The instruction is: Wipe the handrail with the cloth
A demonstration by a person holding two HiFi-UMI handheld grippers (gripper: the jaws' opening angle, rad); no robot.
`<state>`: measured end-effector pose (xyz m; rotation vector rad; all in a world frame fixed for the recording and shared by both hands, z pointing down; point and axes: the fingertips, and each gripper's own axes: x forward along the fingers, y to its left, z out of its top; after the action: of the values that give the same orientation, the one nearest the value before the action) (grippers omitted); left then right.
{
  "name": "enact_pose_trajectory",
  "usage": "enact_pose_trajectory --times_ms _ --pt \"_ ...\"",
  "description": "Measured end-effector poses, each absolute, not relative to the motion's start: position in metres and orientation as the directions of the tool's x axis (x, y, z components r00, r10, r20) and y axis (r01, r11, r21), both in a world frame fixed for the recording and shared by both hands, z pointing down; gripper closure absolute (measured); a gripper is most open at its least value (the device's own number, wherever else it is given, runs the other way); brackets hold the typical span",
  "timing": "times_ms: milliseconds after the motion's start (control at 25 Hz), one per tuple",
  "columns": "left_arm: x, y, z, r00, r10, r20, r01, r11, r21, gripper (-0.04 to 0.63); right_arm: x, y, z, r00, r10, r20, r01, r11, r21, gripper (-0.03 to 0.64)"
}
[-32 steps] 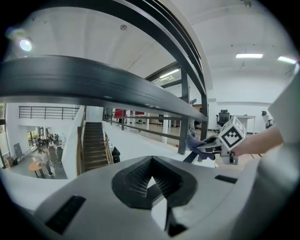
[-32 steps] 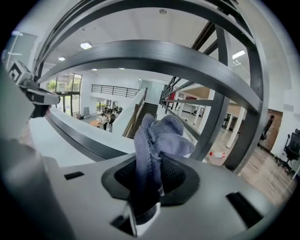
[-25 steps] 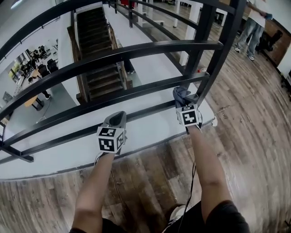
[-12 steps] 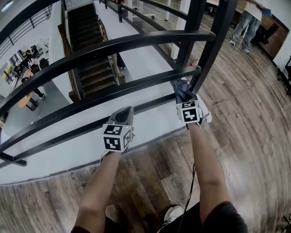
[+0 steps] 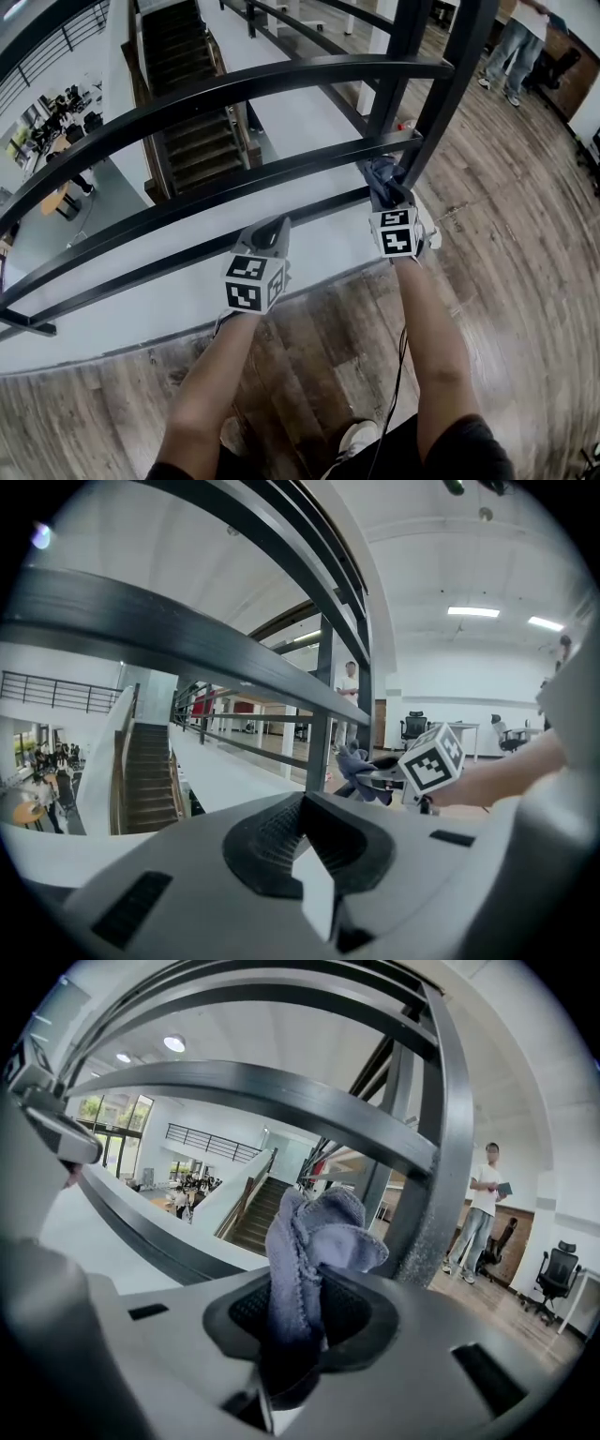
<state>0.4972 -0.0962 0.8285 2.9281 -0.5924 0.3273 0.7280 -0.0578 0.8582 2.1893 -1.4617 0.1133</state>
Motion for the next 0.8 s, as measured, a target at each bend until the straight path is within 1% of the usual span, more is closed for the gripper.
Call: enact_pose_trajectory --times_ms 120,280,400,560,800 --pt "0.472 -0.1 0.818 0.904 -0.361 0.231 -0.386 -0.92 0.073 0.595 0.698 -0.059 0.843 0.412 -0.854 0.318 -0.881 -0.285 0.377 0.52" --pt "0.42 -0.096 0.8 0.914 -0.345 0.214 -0.367 -0.927 0.074 0.595 0.647 -0.052 0.823 0.401 -0.871 0.284 -0.892 -0.3 0.339 0.52" --pt "0.364 -0.094 0.775 0.898 -0.386 0.214 -0.399 -0.916 0.024 0.595 0.591 -0.046 0.796 0.38 -0.89 0.253 -0.902 -0.295 0.317 0.52" --pt "0.286 -0.098 0.714 0.861 -0.47 0.193 -0.485 -0.873 0.041 0.595 0.5 -0.041 0.745 0.32 -0.918 0.234 -0.931 -0.258 0.26 0.52" --pt "0.199 -0.076 0.597 0.831 -0.516 0.209 -0.539 -0.839 0.071 0.595 0.371 -0.01 0.621 0.26 -0.927 0.27 -0.964 -0.235 0.124 0.52"
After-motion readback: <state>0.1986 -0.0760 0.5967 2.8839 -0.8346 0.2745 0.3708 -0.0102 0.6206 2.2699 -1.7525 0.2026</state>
